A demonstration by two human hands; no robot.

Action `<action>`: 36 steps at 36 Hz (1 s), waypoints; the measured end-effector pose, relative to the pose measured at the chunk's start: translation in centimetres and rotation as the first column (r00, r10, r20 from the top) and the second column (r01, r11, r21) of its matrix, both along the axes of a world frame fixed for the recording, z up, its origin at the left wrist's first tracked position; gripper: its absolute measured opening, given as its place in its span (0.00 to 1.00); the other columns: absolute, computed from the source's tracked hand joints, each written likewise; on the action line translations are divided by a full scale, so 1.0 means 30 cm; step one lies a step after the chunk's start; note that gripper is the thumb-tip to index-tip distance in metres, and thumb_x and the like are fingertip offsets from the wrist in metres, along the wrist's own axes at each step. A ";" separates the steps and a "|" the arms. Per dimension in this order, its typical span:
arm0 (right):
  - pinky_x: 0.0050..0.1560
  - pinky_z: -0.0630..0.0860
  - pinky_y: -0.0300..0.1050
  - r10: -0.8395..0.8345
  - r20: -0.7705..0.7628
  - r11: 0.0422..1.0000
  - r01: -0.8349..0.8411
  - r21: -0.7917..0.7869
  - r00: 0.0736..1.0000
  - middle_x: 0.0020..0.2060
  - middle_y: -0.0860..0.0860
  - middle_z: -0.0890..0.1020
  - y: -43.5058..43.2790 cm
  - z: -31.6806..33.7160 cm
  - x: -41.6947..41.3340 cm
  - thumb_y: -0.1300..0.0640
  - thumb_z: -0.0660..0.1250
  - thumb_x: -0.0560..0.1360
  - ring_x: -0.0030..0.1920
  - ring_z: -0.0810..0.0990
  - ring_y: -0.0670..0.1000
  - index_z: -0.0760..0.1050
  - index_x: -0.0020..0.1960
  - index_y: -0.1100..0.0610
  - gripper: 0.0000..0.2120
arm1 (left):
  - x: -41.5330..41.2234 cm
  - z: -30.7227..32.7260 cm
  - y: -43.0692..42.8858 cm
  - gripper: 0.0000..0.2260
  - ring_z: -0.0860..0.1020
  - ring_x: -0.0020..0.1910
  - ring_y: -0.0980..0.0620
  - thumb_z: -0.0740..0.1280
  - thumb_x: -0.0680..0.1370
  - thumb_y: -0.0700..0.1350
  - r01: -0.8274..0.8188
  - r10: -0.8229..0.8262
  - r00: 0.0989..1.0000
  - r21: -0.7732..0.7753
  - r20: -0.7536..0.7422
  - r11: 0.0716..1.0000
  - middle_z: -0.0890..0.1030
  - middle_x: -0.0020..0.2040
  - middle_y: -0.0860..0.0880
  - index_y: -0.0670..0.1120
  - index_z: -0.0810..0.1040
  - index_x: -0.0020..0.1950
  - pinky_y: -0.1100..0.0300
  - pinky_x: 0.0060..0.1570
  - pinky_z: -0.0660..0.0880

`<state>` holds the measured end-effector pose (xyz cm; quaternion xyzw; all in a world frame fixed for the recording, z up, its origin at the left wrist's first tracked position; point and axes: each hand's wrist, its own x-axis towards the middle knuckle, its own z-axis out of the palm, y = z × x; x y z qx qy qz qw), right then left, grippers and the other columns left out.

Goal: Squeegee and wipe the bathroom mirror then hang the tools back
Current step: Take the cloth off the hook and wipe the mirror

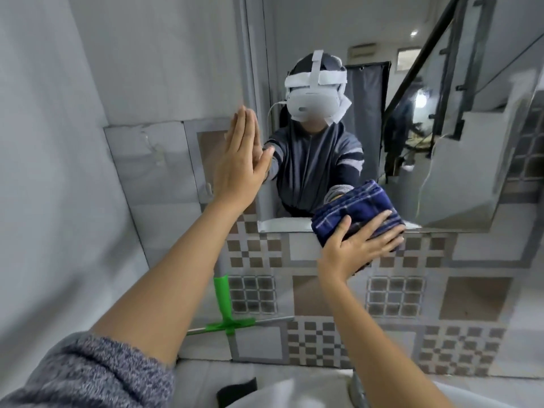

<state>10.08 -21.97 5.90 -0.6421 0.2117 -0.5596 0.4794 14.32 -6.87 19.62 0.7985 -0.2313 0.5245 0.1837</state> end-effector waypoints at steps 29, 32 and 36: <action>0.73 0.45 0.55 -0.079 -0.118 0.507 -0.062 -0.860 0.990 0.74 0.59 0.58 0.195 -0.057 -0.003 0.52 0.60 0.78 0.74 0.50 0.58 0.60 0.74 0.52 0.25 | -0.058 -0.109 0.058 0.23 0.53 0.75 0.47 0.58 0.80 0.44 0.085 -0.085 0.996 0.015 -0.014 0.996 0.59 0.75 0.43 0.41 0.57 0.74 0.61 0.72 0.47; 0.74 0.42 0.51 -0.089 -0.118 0.480 -0.061 -0.875 0.989 0.74 0.58 0.58 0.171 -0.052 -0.011 0.51 0.60 0.78 0.74 0.50 0.57 0.59 0.74 0.51 0.25 | -0.092 -0.153 0.078 0.22 0.57 0.74 0.46 0.59 0.80 0.43 0.078 -0.078 0.997 -0.021 -0.013 0.997 0.62 0.73 0.42 0.40 0.60 0.72 0.71 0.69 0.46; 0.74 0.42 0.50 -0.089 -0.149 0.467 -0.091 -0.880 0.985 0.74 0.57 0.57 0.162 -0.043 -0.023 0.51 0.59 0.79 0.74 0.49 0.56 0.57 0.74 0.50 0.25 | -0.139 -0.240 0.106 0.17 0.67 0.68 0.47 0.60 0.79 0.43 0.057 -0.060 0.997 -0.066 -0.040 0.996 0.71 0.67 0.43 0.40 0.68 0.68 0.64 0.67 0.58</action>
